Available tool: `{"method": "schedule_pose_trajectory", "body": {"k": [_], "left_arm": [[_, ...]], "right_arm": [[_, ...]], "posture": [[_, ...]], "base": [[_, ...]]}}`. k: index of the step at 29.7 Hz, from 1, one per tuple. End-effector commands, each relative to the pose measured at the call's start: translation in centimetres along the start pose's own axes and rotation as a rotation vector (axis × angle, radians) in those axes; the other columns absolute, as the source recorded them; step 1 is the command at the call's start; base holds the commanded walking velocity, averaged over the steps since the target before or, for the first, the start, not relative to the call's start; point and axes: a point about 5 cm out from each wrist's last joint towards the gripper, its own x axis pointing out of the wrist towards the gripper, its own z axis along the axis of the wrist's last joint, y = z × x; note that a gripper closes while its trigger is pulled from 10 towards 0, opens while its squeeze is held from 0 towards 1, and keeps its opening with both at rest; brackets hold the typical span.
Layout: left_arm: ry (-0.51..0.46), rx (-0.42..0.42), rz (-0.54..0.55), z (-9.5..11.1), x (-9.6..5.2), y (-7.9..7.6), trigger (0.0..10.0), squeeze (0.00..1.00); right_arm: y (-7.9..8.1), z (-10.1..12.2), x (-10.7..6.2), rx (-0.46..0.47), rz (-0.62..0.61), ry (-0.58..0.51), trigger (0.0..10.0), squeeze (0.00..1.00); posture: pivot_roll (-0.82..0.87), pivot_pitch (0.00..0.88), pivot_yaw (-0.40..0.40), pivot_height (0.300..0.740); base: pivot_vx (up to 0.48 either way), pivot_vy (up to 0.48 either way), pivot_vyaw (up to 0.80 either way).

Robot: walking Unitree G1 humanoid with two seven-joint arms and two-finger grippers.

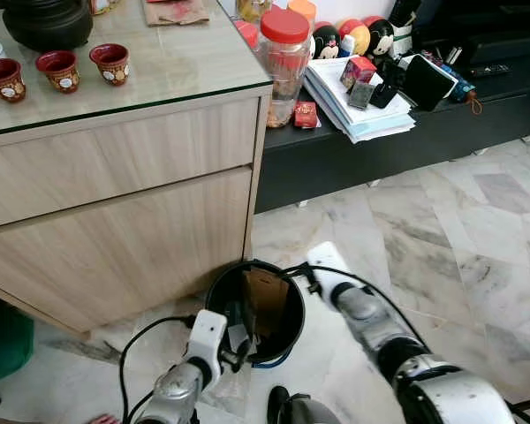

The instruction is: Picking trash to rubbish bin

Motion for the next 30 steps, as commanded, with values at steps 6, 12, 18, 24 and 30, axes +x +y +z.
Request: {"method": "schedule_pose_trajectory", "body": {"k": [6, 12, 18, 24, 30], "left_arm": [[0.154, -0.08, 0.194, -3.8, -1.8, 2.0, 10.0, 0.0], [0.208, -0.13, 0.321, -5.6, -3.2, 3.3, 10.0, 0.0], [0.27, -0.172, 0.413, -7.4, -4.4, 3.8, 10.0, 0.0], [0.32, -0.189, 0.413, -8.7, -5.1, 3.2, 10.0, 0.0], [0.321, -0.192, 0.421, -9.0, -5.3, 3.1, 10.0, 0.0]], "right_arm": [[-4.8, -4.7, -2.0, 0.282, -0.181, 0.1, 10.0, 0.0], [-4.9, -8.9, -3.7, 0.559, -0.203, 0.211, 10.0, 0.0], [-3.1, -12.8, -5.4, 0.633, -0.182, 0.344, 10.0, 0.0], [-1.7, -15.2, -6.8, 0.663, -0.177, 0.433, 10.0, 0.0], [-0.7, -16.3, -7.5, 0.668, -0.162, 0.477, 10.0, 0.0]], "posture": [[0.08, 0.239, -0.155, 0.74], [0.06, 0.228, -0.146, 0.74], [0.06, 0.22, -0.139, 0.74], [0.06, 0.206, -0.131, 0.74], [0.07, 0.195, -0.125, 0.74]], "base": [[0.0, 0.0, 0.0], [0.0, 0.0, 0.0], [0.0, 0.0, 0.0], [0.0, 0.0, 0.0], [0.0, 0.0, 0.0]]}}
